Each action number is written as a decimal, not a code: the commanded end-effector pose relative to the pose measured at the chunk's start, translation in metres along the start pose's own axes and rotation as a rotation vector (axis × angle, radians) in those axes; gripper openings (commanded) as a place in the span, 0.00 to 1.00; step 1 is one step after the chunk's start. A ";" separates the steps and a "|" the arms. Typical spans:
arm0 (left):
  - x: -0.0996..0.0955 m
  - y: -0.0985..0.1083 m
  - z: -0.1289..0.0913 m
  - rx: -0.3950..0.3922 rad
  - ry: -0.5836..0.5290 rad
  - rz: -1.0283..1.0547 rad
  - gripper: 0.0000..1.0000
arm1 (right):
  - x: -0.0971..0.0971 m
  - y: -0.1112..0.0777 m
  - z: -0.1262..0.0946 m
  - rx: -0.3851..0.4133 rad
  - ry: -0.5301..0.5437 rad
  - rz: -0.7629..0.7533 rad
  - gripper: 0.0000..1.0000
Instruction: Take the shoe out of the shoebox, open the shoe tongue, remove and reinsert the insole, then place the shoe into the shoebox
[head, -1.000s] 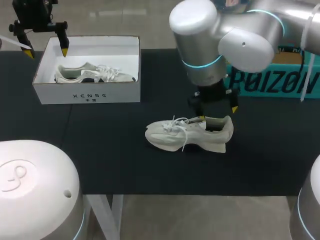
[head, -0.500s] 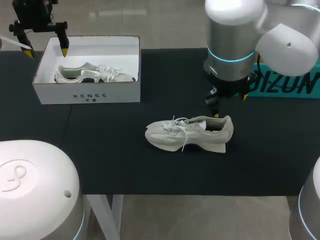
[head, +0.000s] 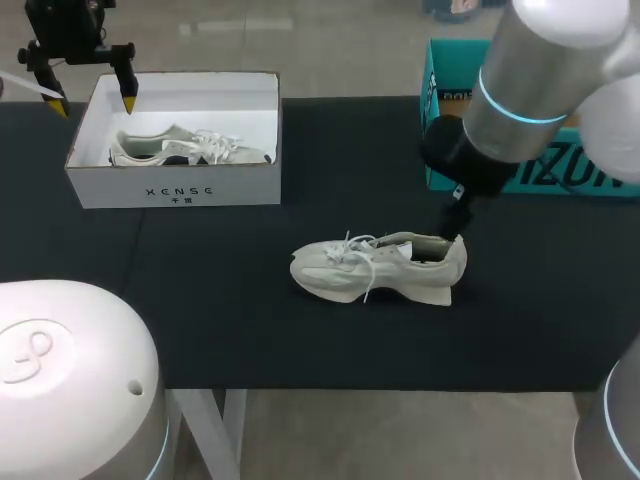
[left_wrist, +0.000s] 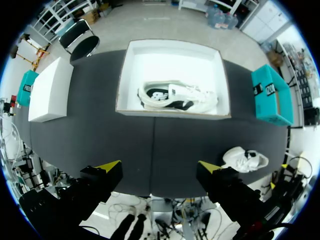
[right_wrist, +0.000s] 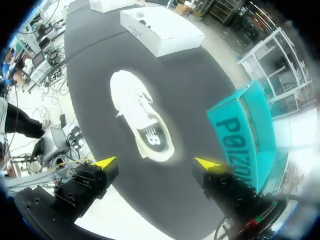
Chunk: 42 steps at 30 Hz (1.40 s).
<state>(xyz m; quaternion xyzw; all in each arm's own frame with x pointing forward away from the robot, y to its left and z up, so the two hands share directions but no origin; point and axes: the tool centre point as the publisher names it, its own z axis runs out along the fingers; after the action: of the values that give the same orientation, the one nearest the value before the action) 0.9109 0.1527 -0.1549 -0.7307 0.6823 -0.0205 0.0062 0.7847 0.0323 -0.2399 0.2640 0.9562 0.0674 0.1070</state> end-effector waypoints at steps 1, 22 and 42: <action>0.000 0.001 0.000 0.001 -0.002 -0.001 1.00 | -0.003 -0.012 0.012 -0.426 0.013 -0.471 1.00; 0.000 0.001 0.000 0.001 -0.002 -0.001 1.00 | -0.028 -0.033 0.054 -0.727 0.172 -0.701 1.00; 0.000 0.001 0.000 0.001 -0.002 -0.001 1.00 | -0.041 -0.028 0.108 -0.818 0.264 -0.486 1.00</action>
<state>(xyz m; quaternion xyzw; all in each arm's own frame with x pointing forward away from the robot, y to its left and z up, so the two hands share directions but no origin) 0.9108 0.1526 -0.1548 -0.7307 0.6823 -0.0205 0.0063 0.8250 -0.0076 -0.3321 -0.0372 0.9094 0.4026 0.0976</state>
